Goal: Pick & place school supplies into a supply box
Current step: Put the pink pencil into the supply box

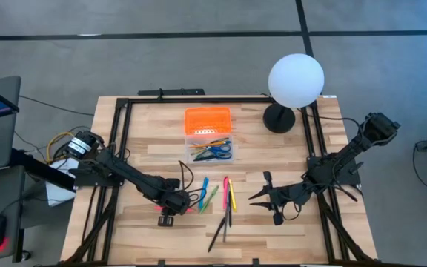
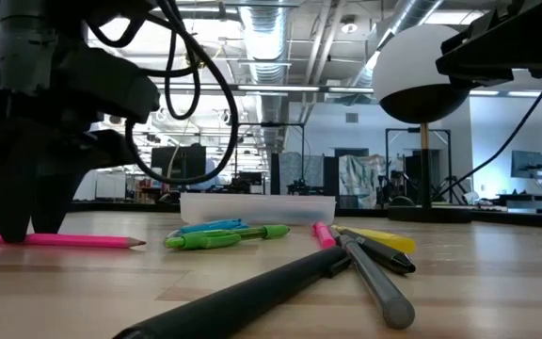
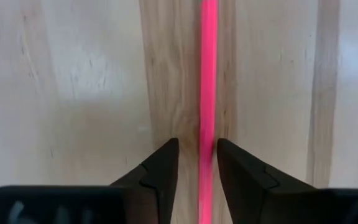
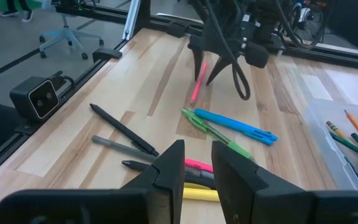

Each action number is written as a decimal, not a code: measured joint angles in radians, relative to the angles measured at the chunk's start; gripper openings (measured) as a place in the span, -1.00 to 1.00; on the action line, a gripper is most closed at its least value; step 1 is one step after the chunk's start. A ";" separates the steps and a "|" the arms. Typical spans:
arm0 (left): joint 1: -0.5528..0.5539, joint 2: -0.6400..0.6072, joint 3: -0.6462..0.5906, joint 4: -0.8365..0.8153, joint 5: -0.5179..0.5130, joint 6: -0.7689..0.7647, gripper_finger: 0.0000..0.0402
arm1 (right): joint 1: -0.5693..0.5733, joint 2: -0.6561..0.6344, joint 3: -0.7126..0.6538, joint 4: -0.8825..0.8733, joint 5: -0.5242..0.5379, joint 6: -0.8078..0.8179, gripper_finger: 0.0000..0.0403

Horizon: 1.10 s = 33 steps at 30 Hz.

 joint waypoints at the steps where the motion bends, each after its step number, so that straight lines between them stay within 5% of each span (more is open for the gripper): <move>1: 0.000 0.000 0.000 -0.002 0.001 -0.003 -0.49 | 0.000 0.000 0.000 0.000 0.000 0.000 -0.63; 18: -0.001 0.000 -0.003 0.011 -0.018 -0.007 -0.52 | 0.000 0.000 0.000 -0.001 0.000 0.000 -0.63; 33: -0.002 0.000 -0.002 -0.016 -0.100 -0.020 -0.93 | 0.000 0.006 -0.002 -0.019 0.001 0.003 -0.63</move>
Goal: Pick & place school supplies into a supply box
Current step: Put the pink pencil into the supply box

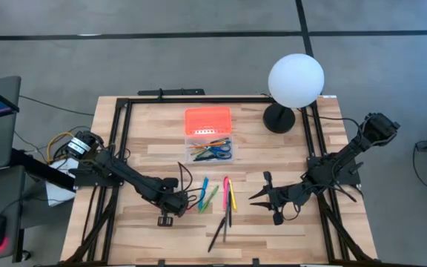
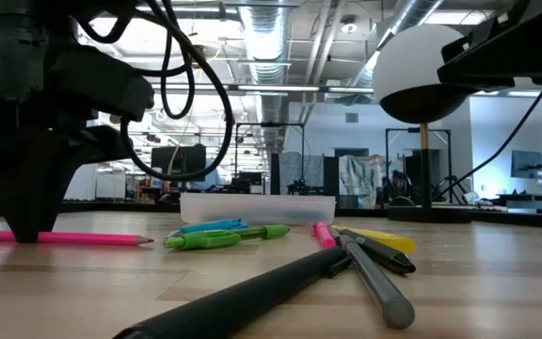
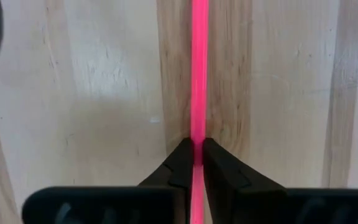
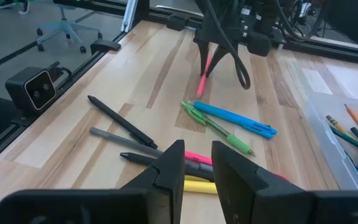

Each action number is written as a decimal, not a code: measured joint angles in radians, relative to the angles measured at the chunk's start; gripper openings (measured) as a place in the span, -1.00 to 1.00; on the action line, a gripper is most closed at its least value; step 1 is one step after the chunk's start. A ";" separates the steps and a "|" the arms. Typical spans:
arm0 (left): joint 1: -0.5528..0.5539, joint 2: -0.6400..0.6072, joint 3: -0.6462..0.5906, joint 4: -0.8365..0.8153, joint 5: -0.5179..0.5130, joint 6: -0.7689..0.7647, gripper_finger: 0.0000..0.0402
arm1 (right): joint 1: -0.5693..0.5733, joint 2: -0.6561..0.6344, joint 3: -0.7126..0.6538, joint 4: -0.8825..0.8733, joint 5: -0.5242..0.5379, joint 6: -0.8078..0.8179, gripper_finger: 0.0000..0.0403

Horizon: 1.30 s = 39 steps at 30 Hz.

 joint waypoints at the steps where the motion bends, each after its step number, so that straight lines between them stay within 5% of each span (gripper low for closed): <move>1: 0.000 0.000 0.000 0.000 -0.002 0.000 -0.94 | 0.000 0.000 0.000 0.000 0.000 0.000 -0.63; 25: 0.002 0.003 0.031 -0.055 -0.003 0.058 -0.92 | 0.000 0.000 0.000 -0.003 0.000 0.000 -0.63; 39: 0.009 0.004 0.221 -0.356 -0.235 0.096 -0.92 | 0.000 0.000 0.001 -0.007 0.000 -0.002 -0.63</move>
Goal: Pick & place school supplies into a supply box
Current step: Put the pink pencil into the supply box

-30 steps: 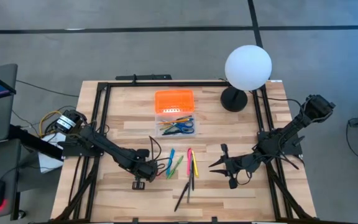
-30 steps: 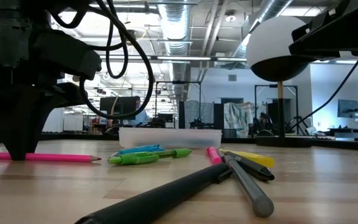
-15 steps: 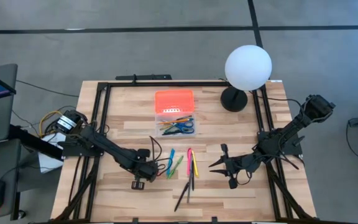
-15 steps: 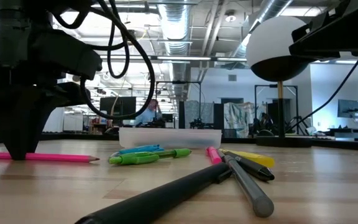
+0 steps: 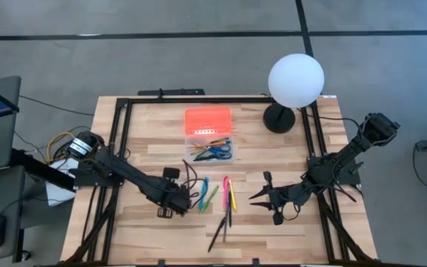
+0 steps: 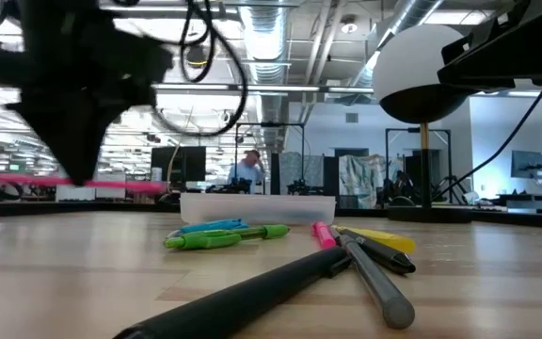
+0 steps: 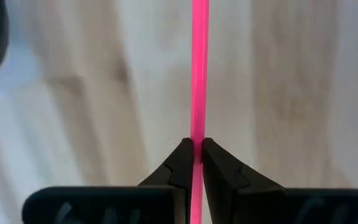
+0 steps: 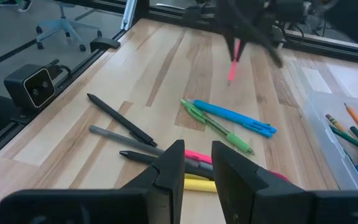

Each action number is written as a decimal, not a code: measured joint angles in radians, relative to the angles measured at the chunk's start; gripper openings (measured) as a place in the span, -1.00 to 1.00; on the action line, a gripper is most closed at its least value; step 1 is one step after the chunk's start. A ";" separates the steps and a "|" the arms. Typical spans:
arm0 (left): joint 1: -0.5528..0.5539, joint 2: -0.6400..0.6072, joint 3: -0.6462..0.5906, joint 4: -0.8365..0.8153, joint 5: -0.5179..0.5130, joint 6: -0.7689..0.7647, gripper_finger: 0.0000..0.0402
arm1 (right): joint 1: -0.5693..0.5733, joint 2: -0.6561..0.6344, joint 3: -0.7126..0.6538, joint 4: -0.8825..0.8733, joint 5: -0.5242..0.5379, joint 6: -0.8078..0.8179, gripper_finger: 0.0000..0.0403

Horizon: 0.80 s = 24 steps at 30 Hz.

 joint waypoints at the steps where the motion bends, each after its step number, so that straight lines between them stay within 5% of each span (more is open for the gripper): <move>1: 0.004 0.000 0.010 -0.008 -0.037 0.000 -0.92 | 0.000 0.000 0.000 0.000 0.000 0.000 -0.63; 11: 0.172 -0.002 0.056 0.075 -0.337 0.029 -0.92 | 0.000 0.000 0.000 0.000 0.000 0.009 -0.63; 24: 0.511 -0.003 0.057 0.471 -0.089 0.207 -0.92 | 0.000 0.000 0.000 -0.023 0.000 0.011 -0.63</move>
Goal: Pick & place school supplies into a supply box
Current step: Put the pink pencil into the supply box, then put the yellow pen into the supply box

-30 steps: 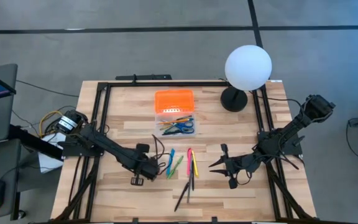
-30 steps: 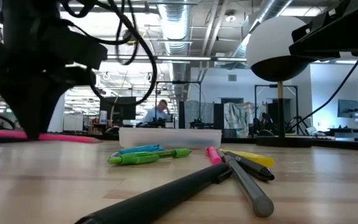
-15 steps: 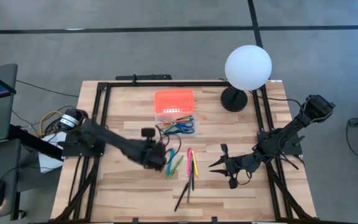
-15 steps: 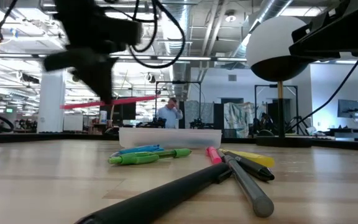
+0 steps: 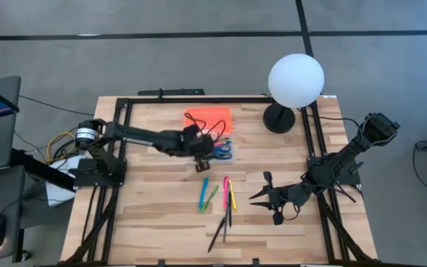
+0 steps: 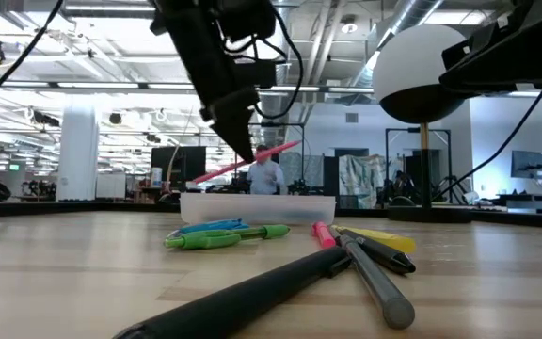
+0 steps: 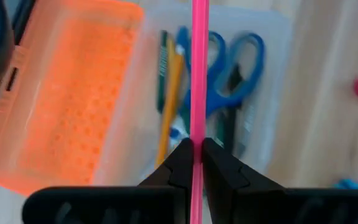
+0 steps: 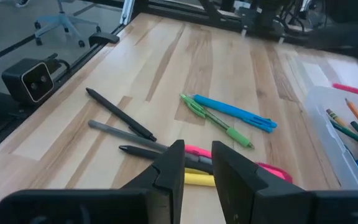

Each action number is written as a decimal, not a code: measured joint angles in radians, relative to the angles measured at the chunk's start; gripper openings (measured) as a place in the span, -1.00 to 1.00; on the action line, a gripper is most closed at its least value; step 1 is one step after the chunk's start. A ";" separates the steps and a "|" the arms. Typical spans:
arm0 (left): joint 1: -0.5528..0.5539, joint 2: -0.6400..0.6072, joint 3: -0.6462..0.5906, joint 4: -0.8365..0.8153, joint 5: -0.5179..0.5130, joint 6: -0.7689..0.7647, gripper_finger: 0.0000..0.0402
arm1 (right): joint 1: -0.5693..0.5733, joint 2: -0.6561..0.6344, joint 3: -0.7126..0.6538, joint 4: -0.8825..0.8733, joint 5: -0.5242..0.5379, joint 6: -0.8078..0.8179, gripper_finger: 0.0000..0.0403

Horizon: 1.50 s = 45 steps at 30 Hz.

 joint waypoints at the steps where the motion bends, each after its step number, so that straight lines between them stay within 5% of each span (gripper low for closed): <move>1: 0.016 0.000 0.000 0.011 0.007 0.001 -0.92 | 0.000 0.000 0.000 -0.005 0.000 0.007 -0.63; 15: 0.080 0.001 0.000 0.017 0.143 0.032 -0.90 | 0.000 0.000 0.000 -0.026 0.001 0.014 -0.63; 30: 0.077 0.082 0.013 0.058 0.150 0.101 -0.37 | -0.002 0.000 -0.003 -0.034 0.003 0.033 -0.63; 45: -0.072 0.003 0.169 -0.213 0.128 0.174 -0.40 | -0.109 0.000 -0.003 -0.049 0.006 0.220 -0.63</move>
